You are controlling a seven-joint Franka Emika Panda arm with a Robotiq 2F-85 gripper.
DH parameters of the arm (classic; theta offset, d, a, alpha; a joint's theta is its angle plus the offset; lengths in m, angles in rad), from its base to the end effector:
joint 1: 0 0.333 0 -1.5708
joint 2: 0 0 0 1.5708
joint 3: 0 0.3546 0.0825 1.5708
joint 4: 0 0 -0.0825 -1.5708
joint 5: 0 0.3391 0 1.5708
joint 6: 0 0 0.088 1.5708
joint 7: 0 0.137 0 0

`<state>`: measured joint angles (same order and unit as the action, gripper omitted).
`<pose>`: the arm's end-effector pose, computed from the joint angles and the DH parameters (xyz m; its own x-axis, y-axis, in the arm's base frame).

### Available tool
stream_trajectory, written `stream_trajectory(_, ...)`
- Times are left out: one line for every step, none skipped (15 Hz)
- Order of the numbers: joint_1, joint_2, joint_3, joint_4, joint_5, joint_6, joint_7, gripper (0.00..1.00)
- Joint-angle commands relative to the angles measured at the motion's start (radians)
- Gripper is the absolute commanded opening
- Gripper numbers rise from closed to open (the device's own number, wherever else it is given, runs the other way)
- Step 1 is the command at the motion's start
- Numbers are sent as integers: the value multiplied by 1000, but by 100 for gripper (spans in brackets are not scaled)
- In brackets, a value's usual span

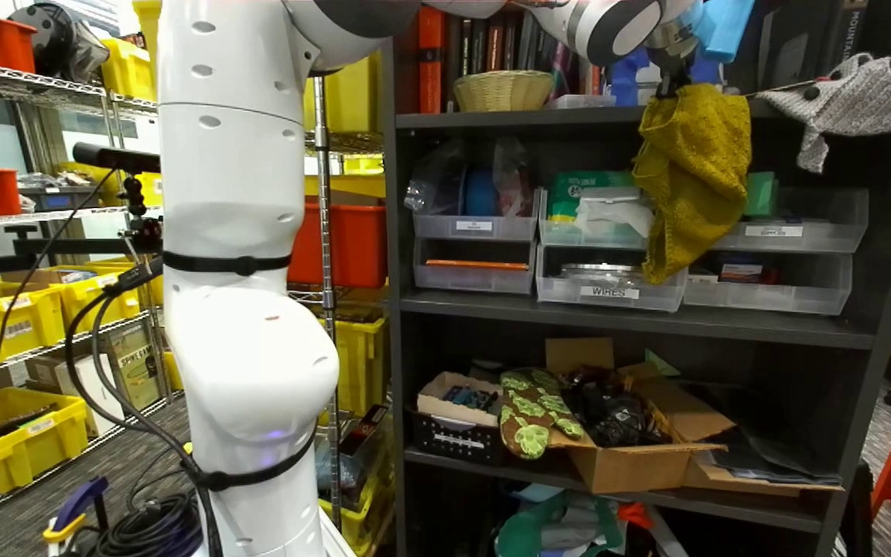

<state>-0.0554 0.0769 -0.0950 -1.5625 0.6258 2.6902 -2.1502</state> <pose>0.6075 -0.1004 0.7442 -0.0848 0.9914 0.0999 0.4243 -0.0548 0.9039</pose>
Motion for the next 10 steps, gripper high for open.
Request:
stream_trajectory(30, -59, 23, -78, -24, 21, -24, 1)
stream_trajectory(34, -68, 26, -90, -26, 26, -31, 1)
stream_trajectory(40, -79, 30, -104, -28, 34, -38, 1)
stream_trajectory(45, -90, 33, -117, -28, 41, -45, 1)
stream_trajectory(49, -102, 37, -131, -25, 48, -56, 1)
stream_trajectory(52, -112, 42, -144, -24, 55, -67, 1)
stream_trajectory(56, -126, 46, -161, -24, 59, -75, 1)
stream_trajectory(60, -136, 50, -174, -22, 63, -87, 1)
stream_trajectory(64, -146, 54, -188, -20, 70, -98, 1)
stream_trajectory(66, -158, 57, -205, -21, 75, -107, 1)
